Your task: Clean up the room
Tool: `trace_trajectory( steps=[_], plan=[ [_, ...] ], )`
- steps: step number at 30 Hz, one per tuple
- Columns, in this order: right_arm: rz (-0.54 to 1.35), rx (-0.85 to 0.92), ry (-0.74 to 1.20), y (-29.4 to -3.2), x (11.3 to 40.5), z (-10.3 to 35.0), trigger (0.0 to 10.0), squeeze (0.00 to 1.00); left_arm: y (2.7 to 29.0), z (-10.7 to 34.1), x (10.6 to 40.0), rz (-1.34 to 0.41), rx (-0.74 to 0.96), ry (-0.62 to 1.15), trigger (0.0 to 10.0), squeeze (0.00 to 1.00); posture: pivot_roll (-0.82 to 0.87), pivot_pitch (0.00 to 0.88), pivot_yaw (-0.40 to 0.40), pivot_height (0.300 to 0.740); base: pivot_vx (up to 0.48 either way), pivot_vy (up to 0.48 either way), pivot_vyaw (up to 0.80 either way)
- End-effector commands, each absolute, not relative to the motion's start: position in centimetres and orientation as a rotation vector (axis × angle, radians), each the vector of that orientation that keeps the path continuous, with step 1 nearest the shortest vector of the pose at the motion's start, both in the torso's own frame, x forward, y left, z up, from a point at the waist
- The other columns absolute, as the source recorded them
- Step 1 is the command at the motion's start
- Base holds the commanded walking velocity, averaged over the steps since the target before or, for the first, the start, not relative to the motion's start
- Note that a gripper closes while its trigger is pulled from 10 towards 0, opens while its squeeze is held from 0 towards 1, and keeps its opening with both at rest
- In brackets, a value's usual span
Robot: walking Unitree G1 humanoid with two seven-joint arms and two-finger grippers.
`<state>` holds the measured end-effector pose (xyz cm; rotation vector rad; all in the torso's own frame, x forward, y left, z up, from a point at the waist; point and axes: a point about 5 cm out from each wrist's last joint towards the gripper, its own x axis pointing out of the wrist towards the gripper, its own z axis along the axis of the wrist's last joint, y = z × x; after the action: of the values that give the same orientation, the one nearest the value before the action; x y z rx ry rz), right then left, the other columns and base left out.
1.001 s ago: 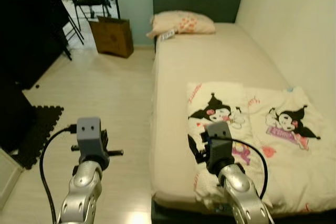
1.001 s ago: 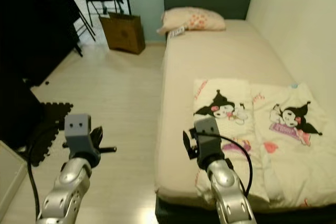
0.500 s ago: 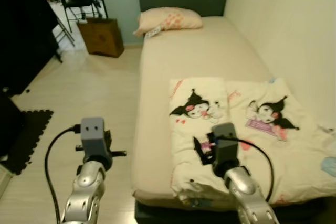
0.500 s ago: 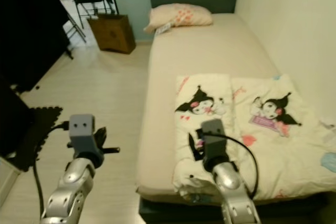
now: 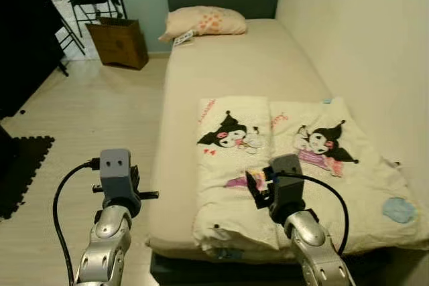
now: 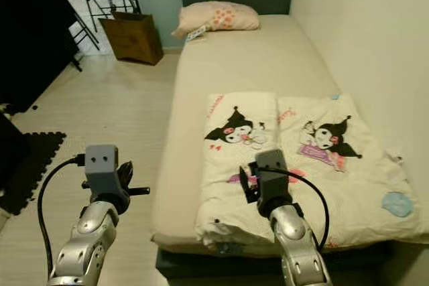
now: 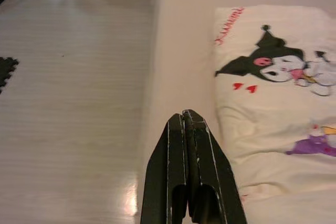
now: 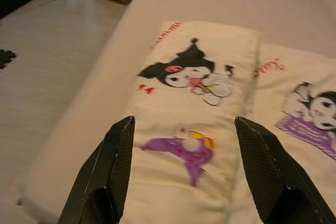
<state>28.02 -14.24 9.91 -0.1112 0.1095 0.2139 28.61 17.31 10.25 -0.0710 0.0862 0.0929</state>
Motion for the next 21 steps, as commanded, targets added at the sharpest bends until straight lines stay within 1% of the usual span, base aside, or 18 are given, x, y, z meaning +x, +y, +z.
trace_trajectory(
  steps=[1,13,21],
  plan=[
    [0.229,-0.102,0.110,-13.87,27.79,9.84,10.0,0.00,17.57,9.93,28.45,0.103,-0.072,0.096,10.0,0.00,-0.13,0.093,0.036,0.740,0.000,-0.251,0.00],
    [0.231,-0.102,0.113,-13.85,27.71,9.73,10.0,0.00,17.53,9.93,28.42,0.100,-0.070,0.094,10.0,0.00,-0.13,0.090,0.036,0.740,0.000,-0.249,0.00],
    [0.230,-0.106,0.116,-13.77,27.79,9.67,10.0,0.00,17.94,9.88,28.39,0.112,-0.092,0.096,10.0,0.00,-0.13,0.088,0.034,0.740,0.000,0.000,0.00]
  ],
)
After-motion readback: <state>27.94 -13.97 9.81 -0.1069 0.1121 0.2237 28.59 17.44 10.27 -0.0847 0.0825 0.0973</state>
